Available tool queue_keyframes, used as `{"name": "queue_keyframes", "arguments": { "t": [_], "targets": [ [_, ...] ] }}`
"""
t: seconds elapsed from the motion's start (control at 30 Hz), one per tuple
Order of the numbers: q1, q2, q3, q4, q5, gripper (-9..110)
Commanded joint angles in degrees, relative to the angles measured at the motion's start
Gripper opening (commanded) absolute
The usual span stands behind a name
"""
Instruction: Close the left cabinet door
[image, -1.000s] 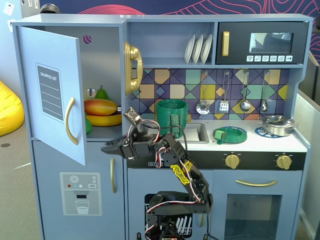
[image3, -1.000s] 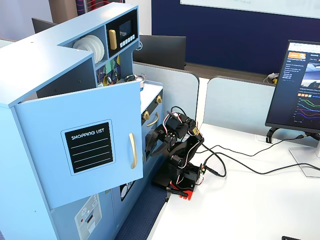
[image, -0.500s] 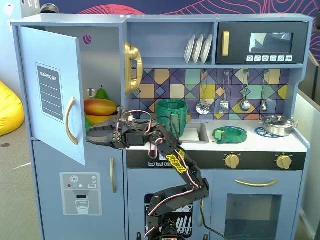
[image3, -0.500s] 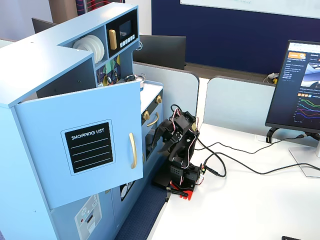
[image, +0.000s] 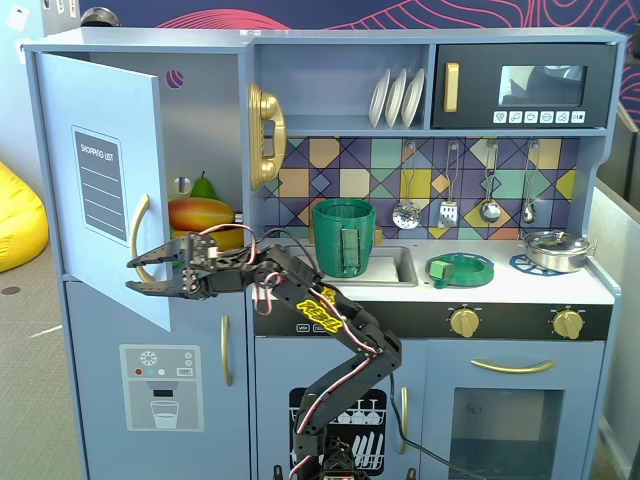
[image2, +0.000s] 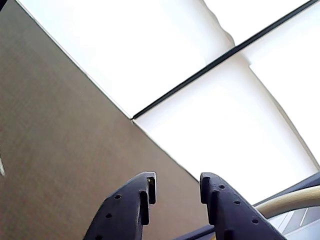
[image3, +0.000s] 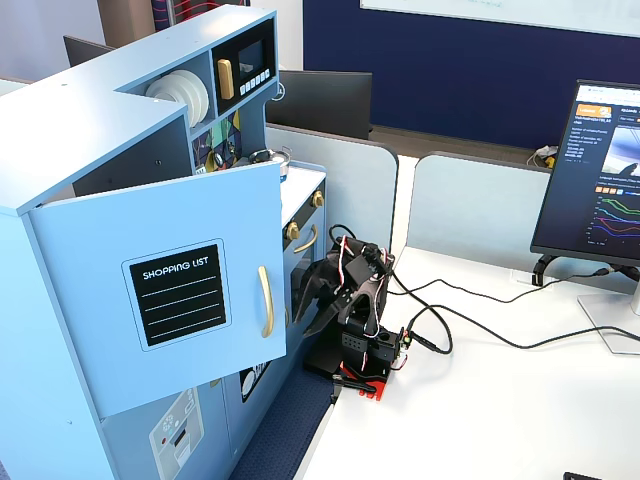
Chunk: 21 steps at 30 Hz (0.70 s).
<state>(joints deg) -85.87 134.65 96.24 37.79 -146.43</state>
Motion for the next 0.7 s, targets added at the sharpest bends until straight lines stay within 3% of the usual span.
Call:
{"name": "queue_keyframes", "arguments": {
  "t": [0.0,0.67],
  "targets": [
    [5.5,-1.0,-4.2,-2.0,2.8,0],
    [30.4,-1.3,-4.2,-3.2,27.8,0]
  ]
}}
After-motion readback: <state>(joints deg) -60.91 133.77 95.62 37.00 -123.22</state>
